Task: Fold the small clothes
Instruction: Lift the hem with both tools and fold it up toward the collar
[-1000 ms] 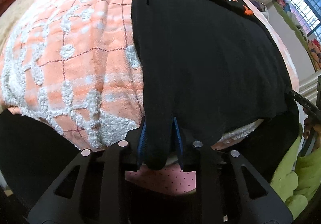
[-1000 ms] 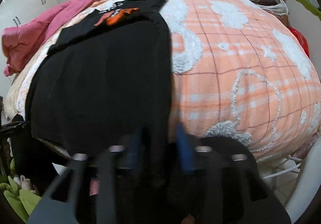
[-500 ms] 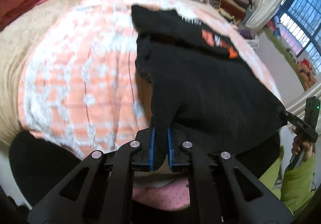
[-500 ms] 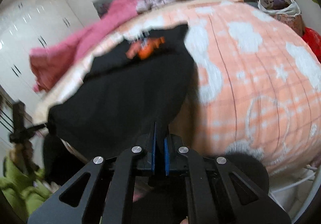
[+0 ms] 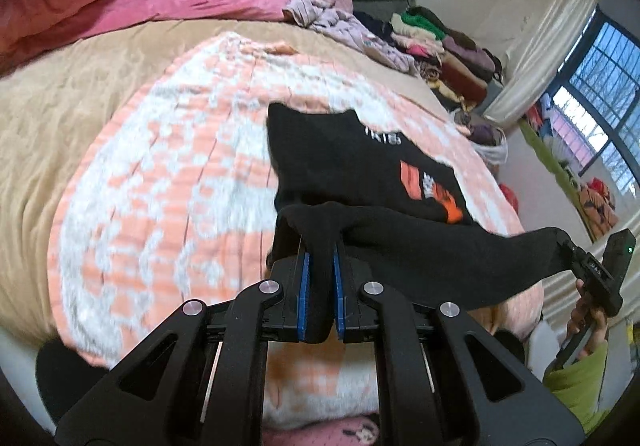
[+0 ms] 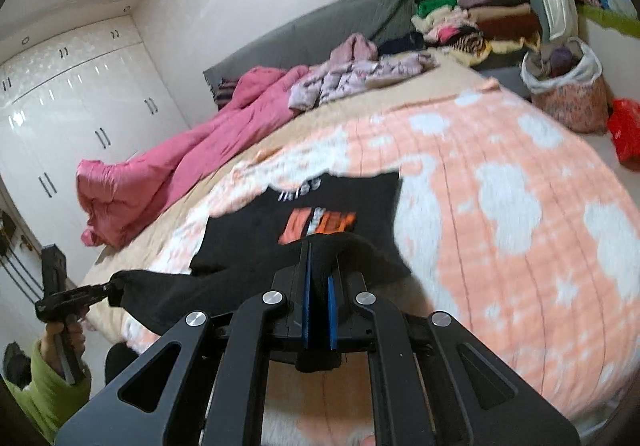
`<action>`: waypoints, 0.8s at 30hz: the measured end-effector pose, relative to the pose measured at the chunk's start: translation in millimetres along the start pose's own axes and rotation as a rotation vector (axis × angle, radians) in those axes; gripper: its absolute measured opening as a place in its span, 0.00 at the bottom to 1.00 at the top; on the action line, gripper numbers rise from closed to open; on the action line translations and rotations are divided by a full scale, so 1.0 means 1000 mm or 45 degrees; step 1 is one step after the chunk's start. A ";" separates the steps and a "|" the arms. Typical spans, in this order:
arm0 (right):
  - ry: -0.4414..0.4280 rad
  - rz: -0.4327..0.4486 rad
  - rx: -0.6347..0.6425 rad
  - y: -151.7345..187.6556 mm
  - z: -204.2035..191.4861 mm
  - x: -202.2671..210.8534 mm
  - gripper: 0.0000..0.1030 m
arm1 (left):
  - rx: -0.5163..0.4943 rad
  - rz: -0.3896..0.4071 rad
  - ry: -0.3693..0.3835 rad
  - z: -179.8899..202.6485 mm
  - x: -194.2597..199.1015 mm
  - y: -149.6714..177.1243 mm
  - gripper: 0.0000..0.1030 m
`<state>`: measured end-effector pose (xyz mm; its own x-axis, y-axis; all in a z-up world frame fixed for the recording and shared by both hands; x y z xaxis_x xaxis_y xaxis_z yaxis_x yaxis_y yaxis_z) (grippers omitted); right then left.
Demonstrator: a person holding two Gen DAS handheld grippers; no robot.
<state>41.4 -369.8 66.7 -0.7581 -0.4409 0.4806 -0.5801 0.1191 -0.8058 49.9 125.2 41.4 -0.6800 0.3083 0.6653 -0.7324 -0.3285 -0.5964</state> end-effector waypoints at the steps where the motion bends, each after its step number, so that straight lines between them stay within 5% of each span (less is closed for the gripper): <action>1: 0.006 0.006 0.003 -0.006 0.000 -0.004 0.05 | 0.004 0.008 -0.001 -0.001 -0.002 -0.005 0.04; 12: 0.057 0.027 -0.007 -0.050 0.008 -0.063 0.05 | 0.080 0.064 -0.001 -0.006 -0.040 -0.067 0.04; 24: 0.157 -0.070 -0.092 -0.062 0.040 -0.152 0.05 | 0.132 -0.002 -0.059 -0.026 -0.115 -0.103 0.04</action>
<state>204.6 -346.0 29.8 -0.7529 -0.3363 0.5657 -0.6383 0.1636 -0.7522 202.6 147.0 15.2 -0.6748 0.2680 0.6876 -0.7242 -0.4196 -0.5472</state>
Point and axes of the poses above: each gripper's, at about its wrist camera, not at the fingertips, and x roughly against the way its jaws point, z to its right, y to its underside, the point moved 2 cm from there along -x, roughly the way its jaws point, and after that the axes turned 3 degrees about x, right-handed, at the moved point
